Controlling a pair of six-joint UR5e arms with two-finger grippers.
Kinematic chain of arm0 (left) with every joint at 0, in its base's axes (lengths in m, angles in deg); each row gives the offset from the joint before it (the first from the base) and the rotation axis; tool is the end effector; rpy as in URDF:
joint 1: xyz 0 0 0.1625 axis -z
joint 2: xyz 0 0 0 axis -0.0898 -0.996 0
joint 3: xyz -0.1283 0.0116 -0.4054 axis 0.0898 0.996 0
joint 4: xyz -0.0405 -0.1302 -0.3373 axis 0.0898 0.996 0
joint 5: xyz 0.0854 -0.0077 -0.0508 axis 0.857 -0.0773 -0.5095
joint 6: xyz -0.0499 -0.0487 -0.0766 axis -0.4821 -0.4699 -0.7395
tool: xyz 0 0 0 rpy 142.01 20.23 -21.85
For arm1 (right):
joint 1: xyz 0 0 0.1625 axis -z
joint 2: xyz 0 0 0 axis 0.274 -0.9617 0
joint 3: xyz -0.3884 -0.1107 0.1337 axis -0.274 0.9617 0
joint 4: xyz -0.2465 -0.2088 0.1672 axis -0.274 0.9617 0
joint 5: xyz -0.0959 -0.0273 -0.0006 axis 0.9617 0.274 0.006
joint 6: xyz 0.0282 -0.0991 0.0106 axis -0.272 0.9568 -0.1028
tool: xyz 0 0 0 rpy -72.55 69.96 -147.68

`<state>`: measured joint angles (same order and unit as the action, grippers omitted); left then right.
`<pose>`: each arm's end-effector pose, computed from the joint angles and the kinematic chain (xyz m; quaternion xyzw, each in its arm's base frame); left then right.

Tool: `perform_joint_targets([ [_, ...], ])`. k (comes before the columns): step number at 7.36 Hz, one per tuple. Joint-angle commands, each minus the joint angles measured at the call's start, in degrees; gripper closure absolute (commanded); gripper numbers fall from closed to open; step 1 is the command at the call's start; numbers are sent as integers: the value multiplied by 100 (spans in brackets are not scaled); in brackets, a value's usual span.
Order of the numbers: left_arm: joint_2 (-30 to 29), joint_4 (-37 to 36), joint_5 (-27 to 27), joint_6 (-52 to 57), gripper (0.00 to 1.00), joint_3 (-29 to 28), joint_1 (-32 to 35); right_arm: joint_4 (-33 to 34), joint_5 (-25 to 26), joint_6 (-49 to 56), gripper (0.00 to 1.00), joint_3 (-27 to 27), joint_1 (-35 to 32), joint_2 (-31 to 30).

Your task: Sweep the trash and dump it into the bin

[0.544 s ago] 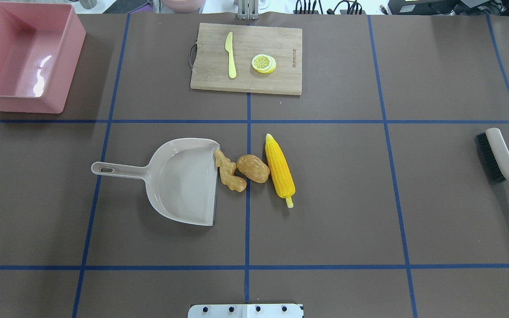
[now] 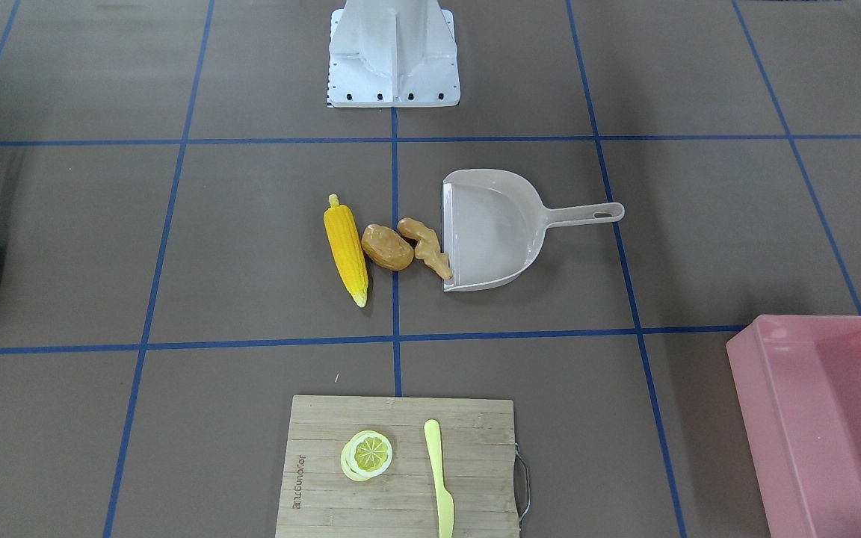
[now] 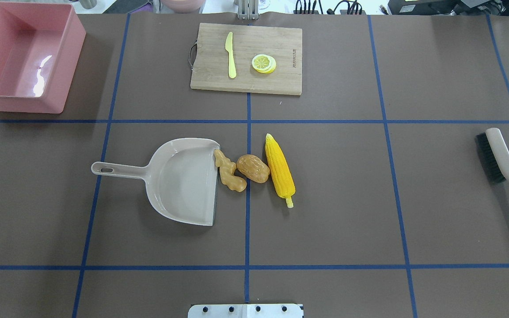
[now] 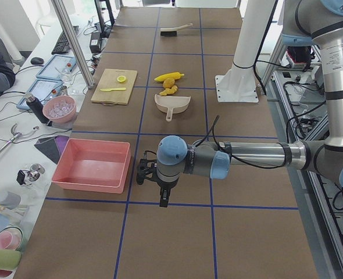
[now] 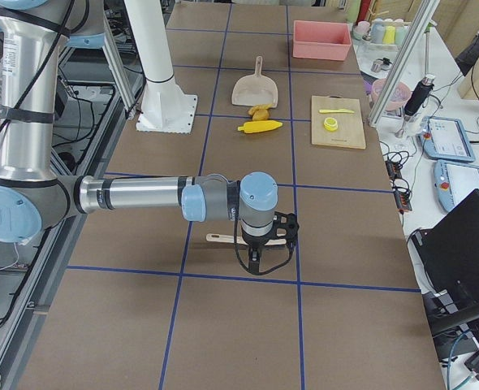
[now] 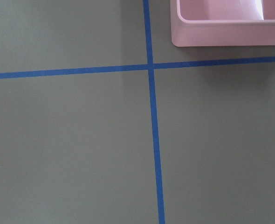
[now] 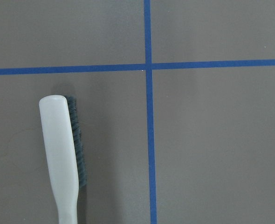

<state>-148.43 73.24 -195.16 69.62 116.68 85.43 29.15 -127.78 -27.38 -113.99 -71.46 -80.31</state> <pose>-0.0624 -0.3451 0.6311 0.0669 0.3897 0.0090 0.9184 0.0443 -0.3819 0.6253 0.0053 -0.3737 0.0264 0.9272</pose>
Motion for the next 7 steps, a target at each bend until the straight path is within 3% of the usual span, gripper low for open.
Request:
perform_joint_targets([
  [1,56,-5,3,-1,2,78,-6,0,-27,-24,0,-11,0,2],
  [7,-93,179,-67,69,2,472,-50,0,-27,-15,0,-29,0,-7],
])
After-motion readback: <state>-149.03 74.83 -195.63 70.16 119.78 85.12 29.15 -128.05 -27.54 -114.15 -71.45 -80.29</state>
